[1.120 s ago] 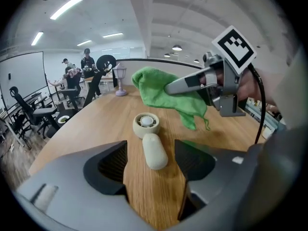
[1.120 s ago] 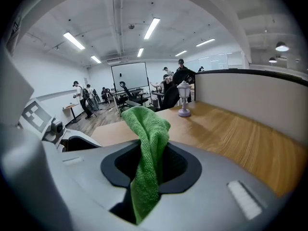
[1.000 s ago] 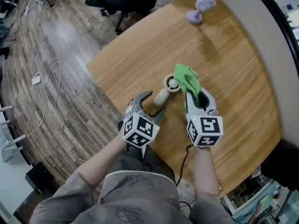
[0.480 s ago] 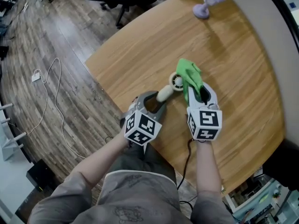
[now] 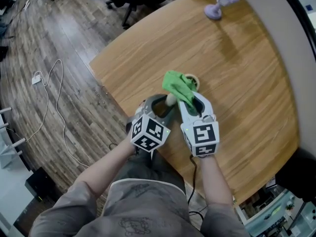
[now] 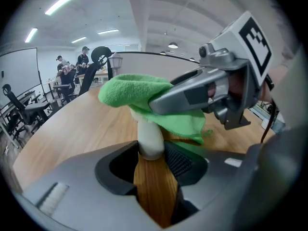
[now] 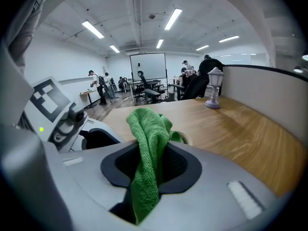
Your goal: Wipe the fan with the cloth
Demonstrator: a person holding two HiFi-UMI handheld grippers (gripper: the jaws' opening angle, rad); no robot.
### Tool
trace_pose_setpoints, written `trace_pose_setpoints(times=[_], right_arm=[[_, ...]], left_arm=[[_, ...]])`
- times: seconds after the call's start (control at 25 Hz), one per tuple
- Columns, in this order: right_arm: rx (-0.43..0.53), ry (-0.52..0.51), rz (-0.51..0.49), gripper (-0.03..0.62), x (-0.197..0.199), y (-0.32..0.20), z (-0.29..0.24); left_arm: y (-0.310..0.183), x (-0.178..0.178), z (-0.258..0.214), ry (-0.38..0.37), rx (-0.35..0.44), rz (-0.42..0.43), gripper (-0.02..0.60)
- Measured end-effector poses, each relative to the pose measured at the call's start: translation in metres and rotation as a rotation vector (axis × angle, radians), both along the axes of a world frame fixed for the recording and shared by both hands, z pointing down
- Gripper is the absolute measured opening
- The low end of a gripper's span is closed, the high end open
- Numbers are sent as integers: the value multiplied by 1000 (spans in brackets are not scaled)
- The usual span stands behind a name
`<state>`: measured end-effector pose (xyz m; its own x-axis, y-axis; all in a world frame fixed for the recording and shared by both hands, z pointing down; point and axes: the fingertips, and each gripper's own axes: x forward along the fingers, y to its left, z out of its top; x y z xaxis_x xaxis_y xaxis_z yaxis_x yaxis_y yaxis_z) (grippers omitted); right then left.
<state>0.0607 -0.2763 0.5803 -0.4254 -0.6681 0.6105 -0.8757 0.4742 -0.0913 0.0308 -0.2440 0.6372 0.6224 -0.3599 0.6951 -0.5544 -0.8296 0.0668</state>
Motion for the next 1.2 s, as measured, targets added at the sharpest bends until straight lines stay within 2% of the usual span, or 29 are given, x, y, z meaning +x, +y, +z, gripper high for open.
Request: trace_pose_setpoints(times=[0.16,0.32,0.64,0.8,0.92,1.2], right_arm=[[-71,-44,-80,98,-29,25,11],[-103,-71,-77,98,-28,30,13],[-29,5,79,98,30,-4,-3],[8,95,203,98,74,-18,-1],[18,105,245,98,87,-24,1],[54,88,137,98,42,-20,-4]], left_arm=[[1,-1,0,0,-3,3,172],[2,0,0,-5,14,18,170],[2,0,1,-4,16,34,170],[3,0,2,11,-30,37,170],[4,1,1,25,-58,41,170],[2,0,0,21,-44,30,170]])
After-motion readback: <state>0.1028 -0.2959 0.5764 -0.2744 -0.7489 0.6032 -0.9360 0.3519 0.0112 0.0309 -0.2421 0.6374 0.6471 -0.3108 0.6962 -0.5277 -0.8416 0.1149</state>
